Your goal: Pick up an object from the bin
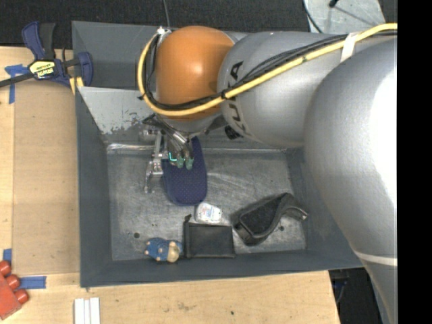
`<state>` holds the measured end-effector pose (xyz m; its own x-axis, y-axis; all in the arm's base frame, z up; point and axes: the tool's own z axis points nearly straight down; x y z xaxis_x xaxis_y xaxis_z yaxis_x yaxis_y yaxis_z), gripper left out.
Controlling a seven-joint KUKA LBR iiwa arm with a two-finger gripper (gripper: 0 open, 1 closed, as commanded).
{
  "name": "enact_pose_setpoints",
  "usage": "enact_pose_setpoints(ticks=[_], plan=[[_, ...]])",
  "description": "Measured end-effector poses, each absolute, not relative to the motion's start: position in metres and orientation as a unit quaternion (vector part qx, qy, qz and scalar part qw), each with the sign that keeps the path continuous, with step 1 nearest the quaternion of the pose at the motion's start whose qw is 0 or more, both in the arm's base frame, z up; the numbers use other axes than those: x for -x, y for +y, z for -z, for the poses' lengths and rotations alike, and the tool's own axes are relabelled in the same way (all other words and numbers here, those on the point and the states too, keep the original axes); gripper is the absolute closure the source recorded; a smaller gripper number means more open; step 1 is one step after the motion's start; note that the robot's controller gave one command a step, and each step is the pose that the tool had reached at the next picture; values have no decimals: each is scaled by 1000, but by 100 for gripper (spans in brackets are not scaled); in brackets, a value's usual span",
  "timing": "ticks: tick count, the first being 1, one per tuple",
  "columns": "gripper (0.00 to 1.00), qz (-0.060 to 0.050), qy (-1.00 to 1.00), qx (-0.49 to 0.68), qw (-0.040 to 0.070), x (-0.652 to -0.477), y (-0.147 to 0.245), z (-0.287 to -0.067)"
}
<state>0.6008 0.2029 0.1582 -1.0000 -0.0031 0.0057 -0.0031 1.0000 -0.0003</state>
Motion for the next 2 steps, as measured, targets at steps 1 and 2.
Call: enact_pose_setpoints(ticks=[1,2], plan=[[0,3,-945,326,-2,-596,180,-73],[0,-1,-984,179,-1,-549,122,-101]])
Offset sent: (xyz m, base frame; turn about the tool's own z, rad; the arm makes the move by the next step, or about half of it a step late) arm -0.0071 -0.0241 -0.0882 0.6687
